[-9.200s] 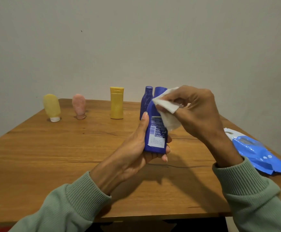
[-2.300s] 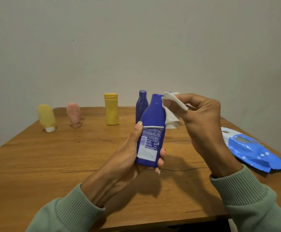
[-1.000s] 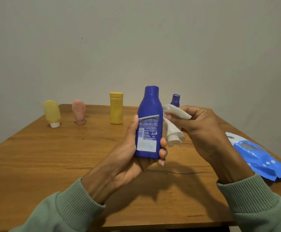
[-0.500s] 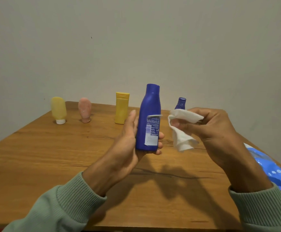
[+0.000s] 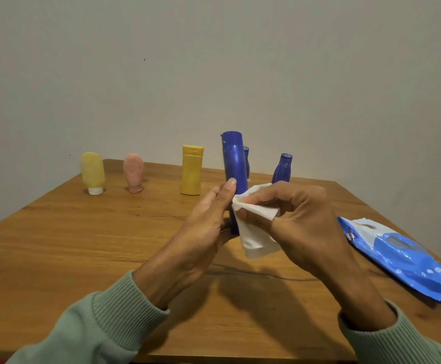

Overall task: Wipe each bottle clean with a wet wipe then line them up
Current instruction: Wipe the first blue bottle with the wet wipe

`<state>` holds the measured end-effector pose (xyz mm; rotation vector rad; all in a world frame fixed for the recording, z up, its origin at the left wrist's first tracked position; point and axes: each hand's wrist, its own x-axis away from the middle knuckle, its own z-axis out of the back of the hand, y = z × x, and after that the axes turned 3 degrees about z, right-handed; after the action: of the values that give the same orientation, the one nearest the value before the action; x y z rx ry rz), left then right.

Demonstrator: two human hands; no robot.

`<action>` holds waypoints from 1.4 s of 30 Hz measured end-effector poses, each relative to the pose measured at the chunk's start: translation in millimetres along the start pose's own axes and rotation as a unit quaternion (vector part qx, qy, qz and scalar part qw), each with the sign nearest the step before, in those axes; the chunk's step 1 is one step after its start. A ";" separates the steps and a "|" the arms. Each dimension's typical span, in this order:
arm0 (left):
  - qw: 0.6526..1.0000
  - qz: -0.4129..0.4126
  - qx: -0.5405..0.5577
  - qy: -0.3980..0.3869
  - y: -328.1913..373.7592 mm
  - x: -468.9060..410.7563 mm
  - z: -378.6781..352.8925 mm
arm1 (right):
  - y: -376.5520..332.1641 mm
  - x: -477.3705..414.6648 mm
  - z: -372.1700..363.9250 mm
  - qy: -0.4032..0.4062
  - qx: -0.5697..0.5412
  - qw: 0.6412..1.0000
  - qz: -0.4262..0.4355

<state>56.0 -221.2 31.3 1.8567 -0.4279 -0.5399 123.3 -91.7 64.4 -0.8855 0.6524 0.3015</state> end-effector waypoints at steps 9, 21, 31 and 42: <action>0.997 0.031 0.068 -0.015 6.1 -0.2 1.8 | -1.7 -0.9 11.4 0.032 0.009 0.999 -0.008; 0.986 0.069 0.125 -0.088 16.3 0.2 7.1 | 3.1 -4.2 19.3 0.054 -0.020 0.997 -0.050; 0.961 0.080 0.202 -0.168 15.4 -0.5 10.3 | 3.5 -3.7 16.3 0.049 -0.034 0.996 -0.073; 0.961 0.077 0.196 -0.178 14.2 -1.4 12.6 | 6.5 -4.2 14.2 0.038 -0.051 0.993 -0.097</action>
<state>47.3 -235.1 41.2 2.0787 -0.9716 -0.7253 122.4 -76.5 69.5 -1.0548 0.6202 0.1272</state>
